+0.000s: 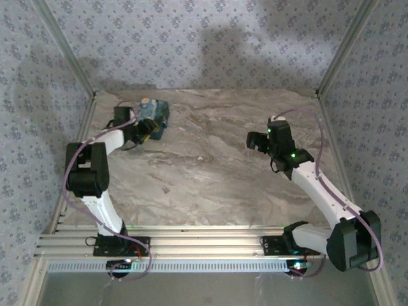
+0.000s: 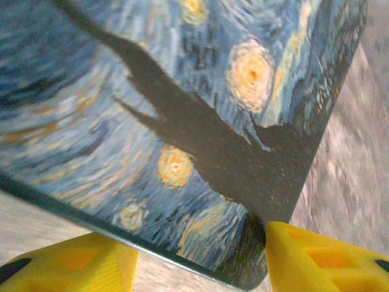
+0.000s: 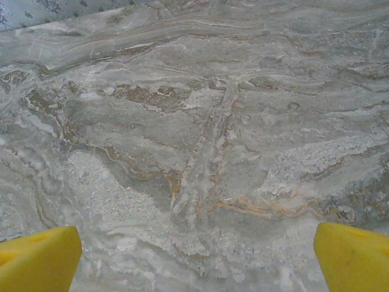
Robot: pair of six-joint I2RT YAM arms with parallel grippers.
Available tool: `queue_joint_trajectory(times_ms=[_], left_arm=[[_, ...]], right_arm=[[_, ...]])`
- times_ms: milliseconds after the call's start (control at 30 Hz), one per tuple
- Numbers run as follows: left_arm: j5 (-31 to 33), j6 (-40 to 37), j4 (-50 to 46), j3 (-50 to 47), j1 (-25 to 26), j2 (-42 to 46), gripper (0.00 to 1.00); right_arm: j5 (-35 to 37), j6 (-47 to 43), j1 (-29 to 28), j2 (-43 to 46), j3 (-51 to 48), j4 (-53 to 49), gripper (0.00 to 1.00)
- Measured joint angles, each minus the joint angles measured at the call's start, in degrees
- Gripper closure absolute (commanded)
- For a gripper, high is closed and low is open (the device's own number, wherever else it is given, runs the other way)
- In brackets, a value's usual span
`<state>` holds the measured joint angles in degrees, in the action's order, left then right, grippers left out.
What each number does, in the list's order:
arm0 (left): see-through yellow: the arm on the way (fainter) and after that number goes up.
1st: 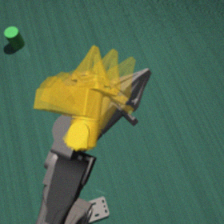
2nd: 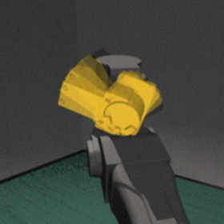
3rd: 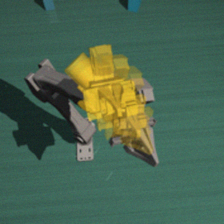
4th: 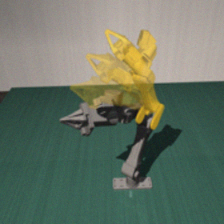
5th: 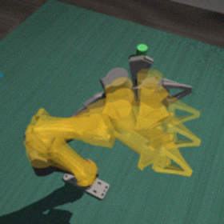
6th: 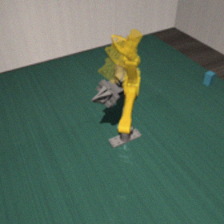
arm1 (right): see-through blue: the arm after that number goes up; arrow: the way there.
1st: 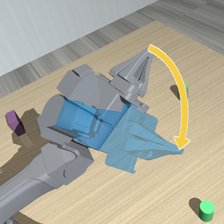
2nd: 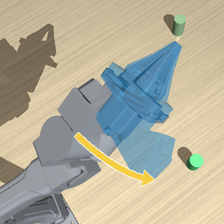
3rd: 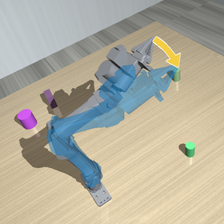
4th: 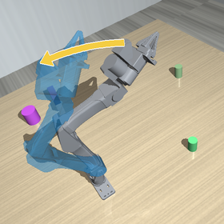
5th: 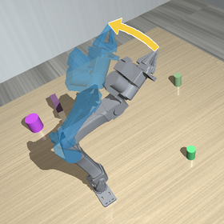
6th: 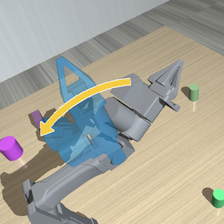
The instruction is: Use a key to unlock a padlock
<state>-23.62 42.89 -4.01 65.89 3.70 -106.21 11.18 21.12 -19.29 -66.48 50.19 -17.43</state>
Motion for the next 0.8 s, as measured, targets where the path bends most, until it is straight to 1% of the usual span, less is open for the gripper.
queue_joint_trajectory(times_ms=[133, 267, 400, 467, 533, 600, 700, 800], left_arm=[[1.42, -0.63, -0.96, 1.07, 9.94, -0.09, 0.43], [2.97, -1.86, -3.76, 4.81, 19.47, -1.97, 0.42], [4.00, -3.96, -6.32, 7.87, 26.84, -3.43, 0.42], [4.13, -5.09, -7.48, 8.13, 29.31, -3.41, 0.41], [3.85, -6.16, -8.28, 8.11, 30.51, -3.21, 0.40], [3.87, -7.58, -9.68, 7.87, 30.25, -2.56, 0.38], [3.91, -9.11, -11.23, 5.70, 27.78, -0.26, 0.38], [3.87, -9.44, -11.39, 2.71, 24.41, 2.19, 0.37]], right_arm=[[-0.20, 1.46, 0.02, 1.38, 0.50, -4.59, 0.00], [-1.29, 2.25, 0.63, 1.62, 1.92, -9.99, 0.00], [-2.89, 2.69, 2.97, 2.08, 2.64, -13.81, 0.00], [-4.09, 2.93, 4.35, 2.19, 2.67, -15.02, 0.00], [-5.70, 3.13, 5.86, 1.99, 2.67, -15.72, 0.00], [-7.80, 3.39, 7.28, 0.92, 2.71, -15.82, 0.00], [-10.29, 3.85, 8.24, -3.02, 3.58, -15.34, 0.00], [-13.00, 5.09, 7.52, -8.07, 4.92, -13.25, 0.01]])
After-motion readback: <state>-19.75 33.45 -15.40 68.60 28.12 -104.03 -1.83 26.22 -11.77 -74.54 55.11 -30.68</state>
